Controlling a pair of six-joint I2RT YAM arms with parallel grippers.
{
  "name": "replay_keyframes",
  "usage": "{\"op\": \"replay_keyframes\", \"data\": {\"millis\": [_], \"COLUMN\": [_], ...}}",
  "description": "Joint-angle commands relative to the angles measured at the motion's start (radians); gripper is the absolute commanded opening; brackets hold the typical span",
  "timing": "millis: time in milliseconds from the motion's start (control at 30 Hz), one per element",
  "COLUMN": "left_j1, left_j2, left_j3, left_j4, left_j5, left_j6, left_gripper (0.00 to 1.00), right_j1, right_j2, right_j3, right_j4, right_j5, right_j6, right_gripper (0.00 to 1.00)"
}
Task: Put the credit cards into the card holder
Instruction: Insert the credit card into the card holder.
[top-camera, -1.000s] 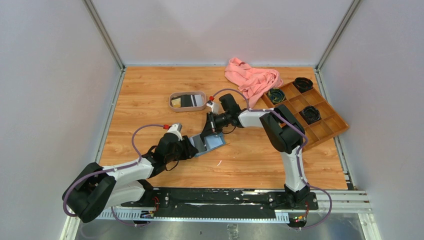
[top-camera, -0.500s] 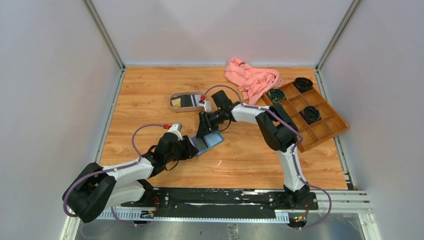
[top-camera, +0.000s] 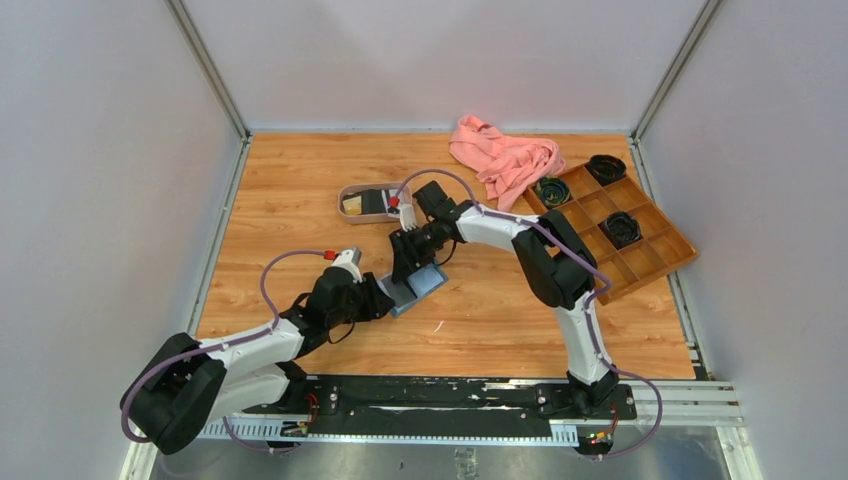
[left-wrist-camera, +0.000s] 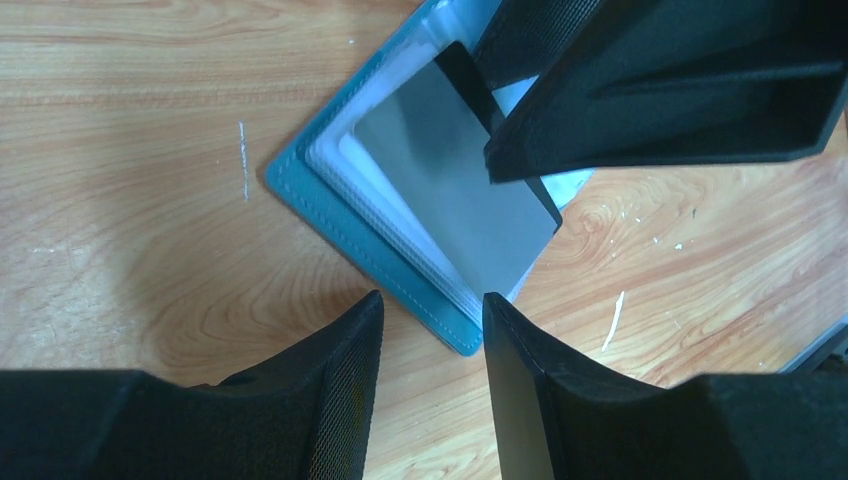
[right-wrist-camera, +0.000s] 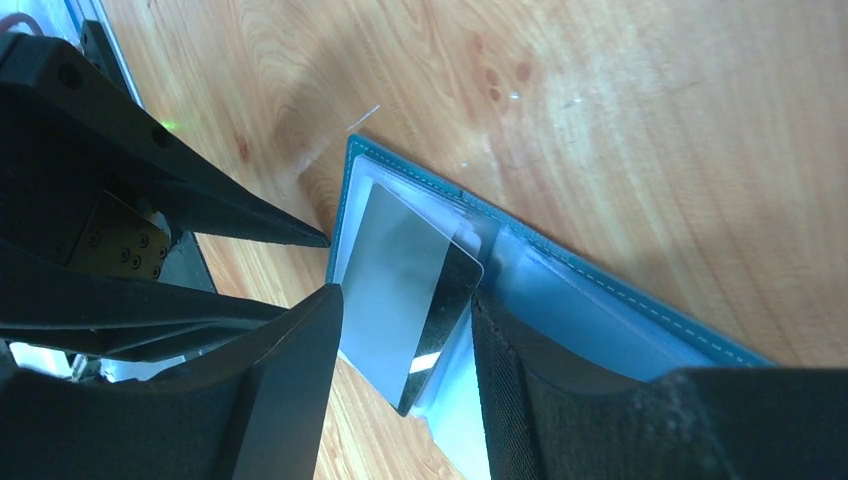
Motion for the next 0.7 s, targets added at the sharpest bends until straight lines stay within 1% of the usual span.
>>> {"op": "replay_keyframes", "data": {"millis": [0,267,500,567,667], "left_j1": [0.012,0.023,0.038,0.047,0.064], "left_j2": [-0.006,0.007,0.007,0.002,-0.011], "left_j3": [-0.023,-0.013,-0.016,-0.018,-0.022], "left_j4": [-0.061,-0.060,-0.061,-0.061,-0.061], "left_j5": [-0.005,-0.003,0.001,0.007,0.023], "left_j6": [0.002,0.017,0.026,0.029,0.036], "left_gripper": [0.48,0.49,0.49,0.49,0.49], "right_j1": [0.048,0.119,0.131,0.121,0.090], "right_j2": [-0.003,-0.030,-0.062,-0.073,-0.081], "right_j3": [0.021,0.038,0.035,0.037,0.043], "right_j4": [-0.090,-0.121,-0.119,-0.118,-0.123], "right_j5": [0.066,0.116,0.027,0.007,-0.067], "right_j6": [-0.051,-0.082,-0.089,-0.104,-0.141], "right_gripper": [0.55,0.52,0.50,0.51,0.54]}}
